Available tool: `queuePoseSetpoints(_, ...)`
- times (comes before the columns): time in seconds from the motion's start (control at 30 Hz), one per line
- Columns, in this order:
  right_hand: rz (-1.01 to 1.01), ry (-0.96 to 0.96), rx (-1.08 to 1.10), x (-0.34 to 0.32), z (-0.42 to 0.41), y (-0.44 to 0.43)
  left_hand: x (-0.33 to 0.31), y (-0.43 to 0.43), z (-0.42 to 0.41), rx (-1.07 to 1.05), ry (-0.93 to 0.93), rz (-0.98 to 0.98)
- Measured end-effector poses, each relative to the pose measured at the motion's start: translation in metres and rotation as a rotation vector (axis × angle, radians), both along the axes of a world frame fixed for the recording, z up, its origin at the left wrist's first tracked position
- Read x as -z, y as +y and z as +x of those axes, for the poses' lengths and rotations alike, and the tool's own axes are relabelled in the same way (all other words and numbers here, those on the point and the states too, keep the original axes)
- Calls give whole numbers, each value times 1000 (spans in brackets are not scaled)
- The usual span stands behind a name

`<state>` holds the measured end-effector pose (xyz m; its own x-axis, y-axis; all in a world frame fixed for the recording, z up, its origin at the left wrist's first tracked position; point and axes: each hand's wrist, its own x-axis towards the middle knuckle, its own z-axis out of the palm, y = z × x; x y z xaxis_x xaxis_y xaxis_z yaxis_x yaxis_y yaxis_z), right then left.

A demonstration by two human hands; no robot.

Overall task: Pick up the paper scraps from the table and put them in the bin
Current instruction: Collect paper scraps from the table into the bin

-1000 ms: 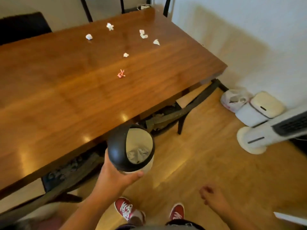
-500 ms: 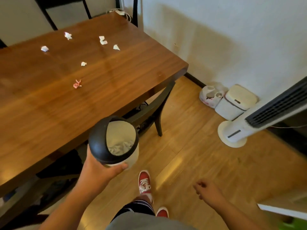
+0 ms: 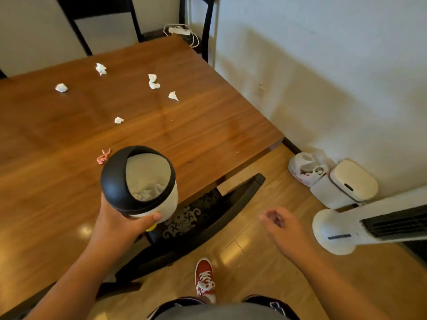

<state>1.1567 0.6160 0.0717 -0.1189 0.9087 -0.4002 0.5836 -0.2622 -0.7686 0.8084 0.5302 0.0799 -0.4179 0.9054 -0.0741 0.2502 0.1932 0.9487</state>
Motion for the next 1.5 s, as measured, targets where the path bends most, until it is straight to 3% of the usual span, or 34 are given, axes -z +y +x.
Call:
queuePoseSetpoints(0.1, 116, -48, -147, -22, -35, 46, 10, 16, -13, -69, -19, -6)
queuePoseSetpoints(0.3, 152, -116, -475, -26, -122, 134, 26, 31, -37, -218, -61, -44)
queuePoseSetpoints(0.6, 38, -137, -917, 36, -278, 212, 36, 22, -54, -689, -173, -146)
queuePoseSetpoints(0.77, 131, -206, -1118, 71, -363, 208, 47, 18, -44, -884, -197, -120)
queuePoseSetpoints(1.17, 399, -436, -1156, 113, -506, 179, 68, 29, -31, -1037, -226, -116)
queuePoseSetpoints(1.3, 506, -413, -1230, 119, -513, 167, 70, 27, -31, -1062, -220, -93)
queuePoseSetpoints(1.5, 444, -252, -1287, 124, -487, 169, 71, 18, -33, -1087, -192, -87)
